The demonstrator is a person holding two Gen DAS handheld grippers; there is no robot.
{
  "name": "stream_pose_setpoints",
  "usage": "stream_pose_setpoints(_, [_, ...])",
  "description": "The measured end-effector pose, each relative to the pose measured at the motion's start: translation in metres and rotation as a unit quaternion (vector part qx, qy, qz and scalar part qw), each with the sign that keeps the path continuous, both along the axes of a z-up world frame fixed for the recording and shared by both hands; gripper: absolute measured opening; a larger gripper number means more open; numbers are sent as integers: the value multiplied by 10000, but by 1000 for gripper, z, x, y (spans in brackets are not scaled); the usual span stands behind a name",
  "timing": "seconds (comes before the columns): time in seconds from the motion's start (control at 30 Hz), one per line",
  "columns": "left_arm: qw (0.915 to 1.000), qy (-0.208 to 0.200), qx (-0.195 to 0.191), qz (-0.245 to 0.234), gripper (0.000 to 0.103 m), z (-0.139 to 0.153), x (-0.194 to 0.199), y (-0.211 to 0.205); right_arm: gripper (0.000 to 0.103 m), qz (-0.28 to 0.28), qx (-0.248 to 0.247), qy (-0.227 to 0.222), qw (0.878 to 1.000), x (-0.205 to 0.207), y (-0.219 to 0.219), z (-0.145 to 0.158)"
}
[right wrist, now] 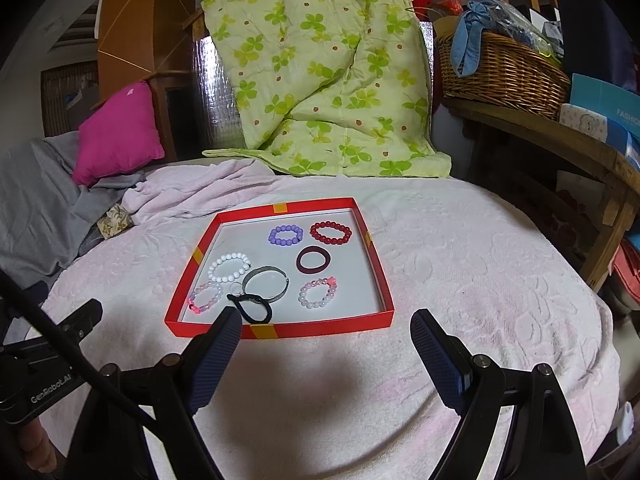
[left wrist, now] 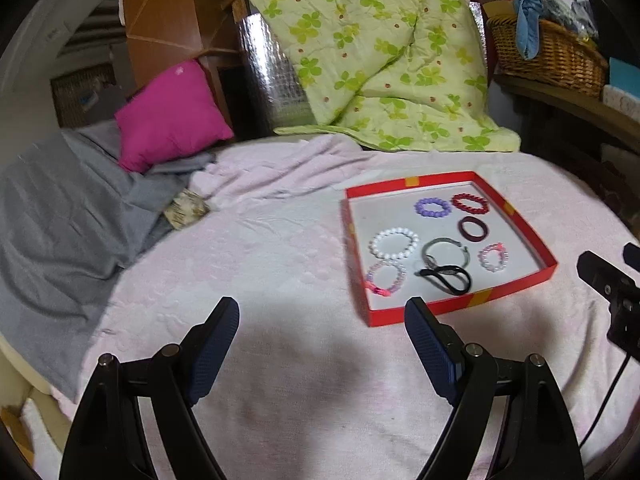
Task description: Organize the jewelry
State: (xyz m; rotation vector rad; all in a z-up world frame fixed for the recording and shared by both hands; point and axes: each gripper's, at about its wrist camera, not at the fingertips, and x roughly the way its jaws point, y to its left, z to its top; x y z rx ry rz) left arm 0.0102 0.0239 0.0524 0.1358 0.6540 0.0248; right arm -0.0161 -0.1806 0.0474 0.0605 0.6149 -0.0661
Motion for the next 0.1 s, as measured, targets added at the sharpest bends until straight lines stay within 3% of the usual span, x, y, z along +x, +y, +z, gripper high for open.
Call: stream_pose_setpoints(0.1, [9991,300,-258,176,85,-11,18,18,89,-169,180,-40,9997,5,-18,1])
